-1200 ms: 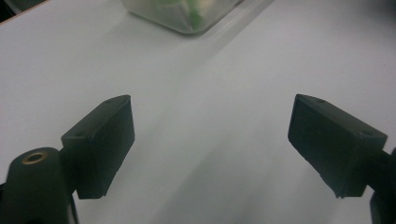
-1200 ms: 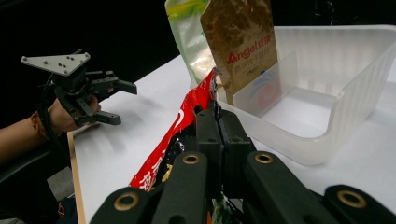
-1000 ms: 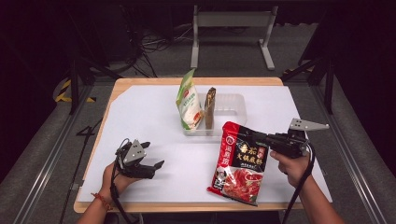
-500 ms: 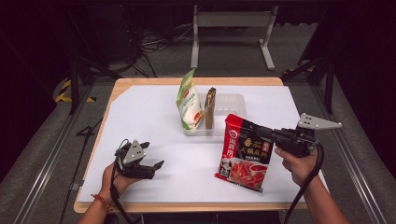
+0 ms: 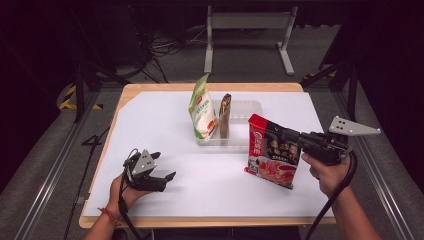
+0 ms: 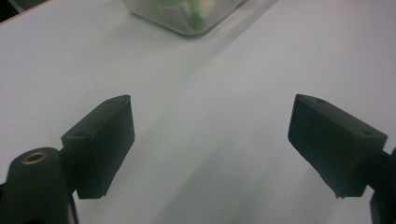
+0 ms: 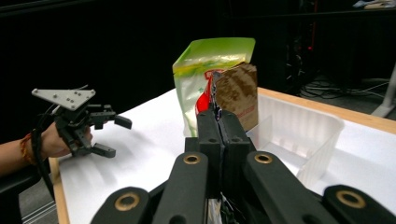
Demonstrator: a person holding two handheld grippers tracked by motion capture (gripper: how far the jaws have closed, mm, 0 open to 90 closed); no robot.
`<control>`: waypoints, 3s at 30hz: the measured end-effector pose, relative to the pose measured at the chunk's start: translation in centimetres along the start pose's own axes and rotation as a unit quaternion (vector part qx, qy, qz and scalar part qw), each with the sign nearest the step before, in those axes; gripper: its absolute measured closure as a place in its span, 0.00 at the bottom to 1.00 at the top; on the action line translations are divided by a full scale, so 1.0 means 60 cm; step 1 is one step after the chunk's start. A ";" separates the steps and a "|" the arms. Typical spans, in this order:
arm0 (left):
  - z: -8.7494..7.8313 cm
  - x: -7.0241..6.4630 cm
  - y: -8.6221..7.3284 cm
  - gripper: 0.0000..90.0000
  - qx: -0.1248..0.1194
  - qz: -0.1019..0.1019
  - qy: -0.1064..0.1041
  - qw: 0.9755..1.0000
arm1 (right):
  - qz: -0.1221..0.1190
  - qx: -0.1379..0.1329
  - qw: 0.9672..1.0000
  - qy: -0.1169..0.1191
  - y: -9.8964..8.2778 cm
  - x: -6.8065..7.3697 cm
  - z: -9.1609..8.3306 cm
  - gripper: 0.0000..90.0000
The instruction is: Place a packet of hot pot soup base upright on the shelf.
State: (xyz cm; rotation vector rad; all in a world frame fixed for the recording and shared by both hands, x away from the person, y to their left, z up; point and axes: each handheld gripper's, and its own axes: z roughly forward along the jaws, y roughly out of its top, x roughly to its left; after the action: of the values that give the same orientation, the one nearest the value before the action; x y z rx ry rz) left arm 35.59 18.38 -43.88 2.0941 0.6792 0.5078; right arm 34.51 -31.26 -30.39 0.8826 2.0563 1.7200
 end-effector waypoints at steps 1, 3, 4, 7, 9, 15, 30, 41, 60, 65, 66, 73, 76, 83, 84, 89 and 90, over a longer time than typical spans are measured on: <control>0.000 0.000 0.000 0.17 0.000 0.000 0.000 1.000 | -0.002 0.000 1.000 -0.004 0.002 0.000 0.000 0.99; 0.000 0.000 0.000 0.17 0.000 0.000 0.000 1.000 | -0.010 0.001 1.000 -0.013 0.008 0.001 -0.002 0.99; -0.001 0.000 0.000 0.17 -0.001 -0.001 0.000 1.000 | -0.011 0.000 1.000 -0.020 0.011 -0.001 -0.002 0.99; -0.001 0.000 0.000 0.17 -0.001 -0.002 -0.001 1.000 | -0.011 -0.004 0.999 -0.030 0.016 -0.005 -0.001 0.99; -0.001 0.000 0.000 0.17 -0.001 -0.003 -0.001 1.000 | -0.010 -0.006 0.999 -0.040 0.021 -0.008 0.000 0.99; -0.001 0.001 -0.001 0.17 -0.001 -0.001 -0.002 1.000 | -0.009 -0.016 0.999 -0.047 0.033 -0.008 0.004 0.99; 0.001 0.000 0.000 0.17 -0.001 0.000 -0.004 1.000 | -0.020 -0.037 0.997 -0.065 0.080 -0.003 0.025 0.99; 0.001 0.000 -0.001 0.17 0.001 -0.001 -0.005 1.000 | -0.033 -0.036 0.996 -0.076 0.109 -0.006 0.063 0.99; -0.001 0.001 -0.002 0.17 -0.008 -0.007 -0.006 1.000 | -0.025 -0.028 0.993 -0.110 0.139 -0.049 0.141 0.99; -0.002 0.002 -0.002 0.17 -0.007 -0.006 -0.007 1.000 | -0.022 -0.030 0.992 -0.119 0.145 -0.059 0.162 0.99; -0.002 0.002 -0.003 0.17 -0.006 -0.004 -0.007 1.000 | -0.019 -0.030 0.992 -0.119 0.145 -0.061 0.166 0.99; -0.002 0.004 -0.004 0.17 -0.006 -0.003 -0.009 1.000 | -0.016 -0.027 0.992 -0.125 0.145 -0.068 0.195 0.99; -0.002 0.004 -0.004 0.17 -0.007 -0.004 -0.010 1.000 | -0.015 -0.029 0.992 -0.125 0.143 -0.072 0.208 0.99; -0.003 0.006 -0.005 0.17 -0.007 -0.004 -0.012 1.000 | -0.006 -0.038 0.991 -0.128 0.138 -0.085 0.227 0.99; -0.003 0.006 -0.005 0.17 -0.007 -0.005 -0.013 1.000 | -0.004 -0.038 0.991 -0.130 0.137 -0.087 0.230 0.99; -0.004 0.007 -0.006 0.16 -0.007 -0.006 -0.011 1.000 | -0.001 -0.043 0.990 -0.131 0.128 -0.095 0.241 0.99; -0.004 0.007 -0.007 0.16 -0.007 -0.006 -0.011 1.000 | -0.003 -0.043 0.990 -0.133 0.126 -0.095 0.243 0.99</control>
State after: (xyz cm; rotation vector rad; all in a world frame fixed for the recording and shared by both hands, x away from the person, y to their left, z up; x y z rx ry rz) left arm 35.66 18.99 -44.03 2.0779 0.6721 0.4810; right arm 49.46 -23.04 -27.23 1.0170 1.7974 1.5778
